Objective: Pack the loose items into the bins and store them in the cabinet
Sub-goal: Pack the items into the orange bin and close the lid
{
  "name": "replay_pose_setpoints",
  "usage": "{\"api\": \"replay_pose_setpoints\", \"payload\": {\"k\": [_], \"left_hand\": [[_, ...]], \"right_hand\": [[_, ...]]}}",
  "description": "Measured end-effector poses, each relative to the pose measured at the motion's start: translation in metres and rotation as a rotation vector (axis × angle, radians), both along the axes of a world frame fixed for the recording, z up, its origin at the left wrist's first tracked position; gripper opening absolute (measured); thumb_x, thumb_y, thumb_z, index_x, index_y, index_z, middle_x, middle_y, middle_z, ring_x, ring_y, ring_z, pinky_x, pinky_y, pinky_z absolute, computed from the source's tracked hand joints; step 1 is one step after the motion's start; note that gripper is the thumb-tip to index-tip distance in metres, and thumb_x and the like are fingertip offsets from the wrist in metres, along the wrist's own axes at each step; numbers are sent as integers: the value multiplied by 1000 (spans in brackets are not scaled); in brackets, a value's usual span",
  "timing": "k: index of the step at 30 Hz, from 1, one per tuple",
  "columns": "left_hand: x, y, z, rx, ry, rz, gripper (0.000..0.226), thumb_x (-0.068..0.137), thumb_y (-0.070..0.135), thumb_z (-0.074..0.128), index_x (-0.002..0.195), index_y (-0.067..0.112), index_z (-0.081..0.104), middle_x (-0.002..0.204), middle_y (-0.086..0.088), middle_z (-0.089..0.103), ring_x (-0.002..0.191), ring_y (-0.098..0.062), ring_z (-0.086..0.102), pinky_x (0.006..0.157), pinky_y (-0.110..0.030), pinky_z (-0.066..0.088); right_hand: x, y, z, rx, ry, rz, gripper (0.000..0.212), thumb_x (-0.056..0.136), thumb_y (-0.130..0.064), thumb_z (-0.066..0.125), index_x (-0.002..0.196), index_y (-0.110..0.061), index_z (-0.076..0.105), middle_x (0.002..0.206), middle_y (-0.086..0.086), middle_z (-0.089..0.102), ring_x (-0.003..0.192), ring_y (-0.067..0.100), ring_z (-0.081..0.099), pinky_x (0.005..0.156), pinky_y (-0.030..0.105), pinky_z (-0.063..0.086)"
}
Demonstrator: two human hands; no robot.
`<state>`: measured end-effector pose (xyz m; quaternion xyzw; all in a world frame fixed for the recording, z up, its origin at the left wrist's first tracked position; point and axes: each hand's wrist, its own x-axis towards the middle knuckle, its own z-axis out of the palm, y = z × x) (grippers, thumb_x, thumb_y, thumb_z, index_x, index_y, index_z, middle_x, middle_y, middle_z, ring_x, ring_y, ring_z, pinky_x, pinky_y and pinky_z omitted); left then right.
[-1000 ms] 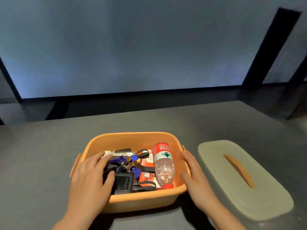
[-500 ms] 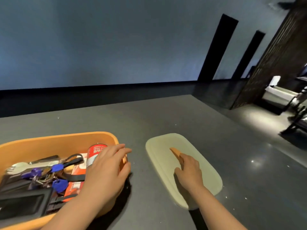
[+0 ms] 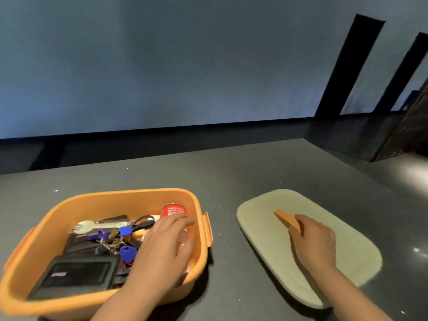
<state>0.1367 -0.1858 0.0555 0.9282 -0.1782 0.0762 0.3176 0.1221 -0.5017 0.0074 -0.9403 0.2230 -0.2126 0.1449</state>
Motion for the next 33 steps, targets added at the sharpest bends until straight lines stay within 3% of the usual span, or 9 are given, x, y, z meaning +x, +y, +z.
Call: {"api": "replay_pose_setpoints", "payload": {"k": [6,9,11,14,17,20,24,28,33], "left_hand": [[-25,56,7,-142,-39,179,34,92,32,54,125,39,51,128,27,46,121,9,35,100,-9,24],[-34,89,15,-205,-68,240,32,91,28,55,121,40,52,121,32,46,117,13,35,95,-3,23],[-38,111,18,-209,-99,265,33,89,24,57,119,38,54,116,33,47,115,13,37,96,-6,26],[-43,137,16,-180,-111,267,33,88,23,58,115,41,55,113,36,46,115,11,40,98,-14,32],[-49,153,11,-169,-85,250,30,88,26,58,110,46,55,114,36,48,115,10,41,96,-19,36],[-47,153,8,-168,-66,247,32,86,22,63,107,45,56,113,34,49,113,3,46,94,-23,36],[-38,123,16,-154,-64,181,34,85,21,64,111,42,56,115,28,52,113,0,45,97,-27,37],[-22,71,23,-155,-54,74,32,90,32,57,116,47,47,118,33,43,114,7,37,103,-25,33],[5,6,12,-120,-20,-38,32,87,38,47,118,40,53,120,26,49,116,1,42,96,-20,32]], "right_hand": [[3,56,68,-1,-116,141,32,91,-32,58,120,-20,64,104,5,70,98,33,60,87,53,47],[9,89,92,24,-266,281,26,95,-29,47,110,-18,64,82,7,67,75,33,60,72,55,50],[21,105,103,29,-358,257,23,92,-18,46,104,-13,65,70,10,60,64,33,55,66,52,50],[38,120,110,22,-439,190,30,93,-22,40,103,-17,67,79,7,66,77,32,57,75,50,49],[37,131,97,88,-451,182,24,94,-14,46,105,-16,68,82,-3,65,80,24,61,81,51,49],[32,129,79,105,-421,156,23,93,-12,49,105,-17,68,82,-5,66,82,21,61,83,46,48],[32,114,58,115,-305,66,24,94,-13,48,103,-22,69,85,-4,71,87,22,57,78,34,35],[32,96,42,100,-227,43,26,92,-13,49,102,-21,71,88,-4,73,89,21,60,80,33,38],[48,70,15,169,-63,52,22,93,-21,50,101,-24,69,95,-3,70,87,19,61,81,36,50]]}}
